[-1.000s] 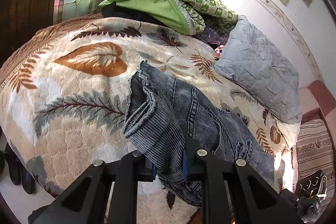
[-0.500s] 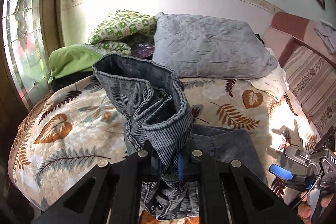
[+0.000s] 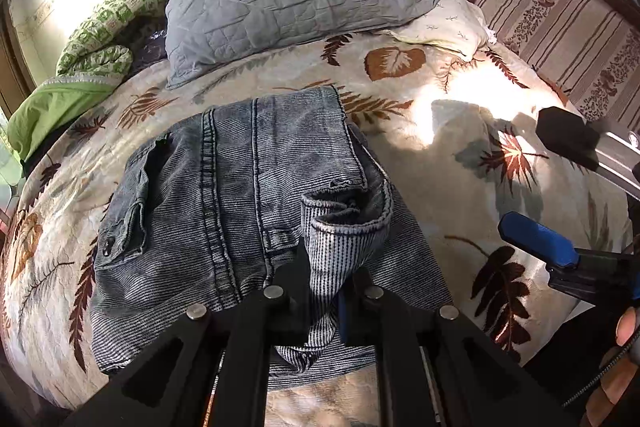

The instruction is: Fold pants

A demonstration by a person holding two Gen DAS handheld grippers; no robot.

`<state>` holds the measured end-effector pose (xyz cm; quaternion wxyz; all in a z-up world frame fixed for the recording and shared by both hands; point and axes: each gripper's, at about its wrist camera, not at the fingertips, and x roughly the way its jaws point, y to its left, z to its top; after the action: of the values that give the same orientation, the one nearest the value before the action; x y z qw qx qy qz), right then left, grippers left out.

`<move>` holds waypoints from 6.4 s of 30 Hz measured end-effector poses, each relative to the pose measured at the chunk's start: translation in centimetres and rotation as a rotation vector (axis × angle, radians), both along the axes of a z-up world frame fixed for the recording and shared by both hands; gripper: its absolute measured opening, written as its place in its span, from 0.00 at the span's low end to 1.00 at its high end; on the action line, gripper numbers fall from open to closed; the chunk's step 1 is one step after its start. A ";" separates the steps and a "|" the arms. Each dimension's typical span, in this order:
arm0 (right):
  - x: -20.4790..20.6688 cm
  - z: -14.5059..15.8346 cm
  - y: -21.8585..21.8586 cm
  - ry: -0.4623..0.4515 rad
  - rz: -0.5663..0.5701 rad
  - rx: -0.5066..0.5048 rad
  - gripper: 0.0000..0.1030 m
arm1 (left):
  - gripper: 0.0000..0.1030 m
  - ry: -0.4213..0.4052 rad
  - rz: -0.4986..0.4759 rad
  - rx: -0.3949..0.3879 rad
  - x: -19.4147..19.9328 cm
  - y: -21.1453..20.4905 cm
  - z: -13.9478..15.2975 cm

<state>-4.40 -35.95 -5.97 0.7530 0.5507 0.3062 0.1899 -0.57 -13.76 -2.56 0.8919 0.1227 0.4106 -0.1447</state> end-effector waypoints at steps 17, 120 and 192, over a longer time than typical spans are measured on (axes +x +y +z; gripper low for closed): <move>0.1 0.3 0.3 -0.007 -0.032 -0.063 0.75 | 0.54 0.083 -0.058 -0.331 -1.3 4.4 4.4; 0.8 3.1 6.8 0.229 -0.015 -0.532 0.25 | 0.89 0.053 0.296 -0.135 1.6 16.4 -3.2; 6.2 0.9 13.6 0.135 0.425 -0.633 0.67 | 0.59 0.257 0.043 -0.410 -0.3 17.5 -1.0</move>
<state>1.79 -22.31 -5.05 0.8077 0.2265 0.5059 0.2009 -0.82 3.73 -3.53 0.8413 -0.0890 0.4854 -0.2205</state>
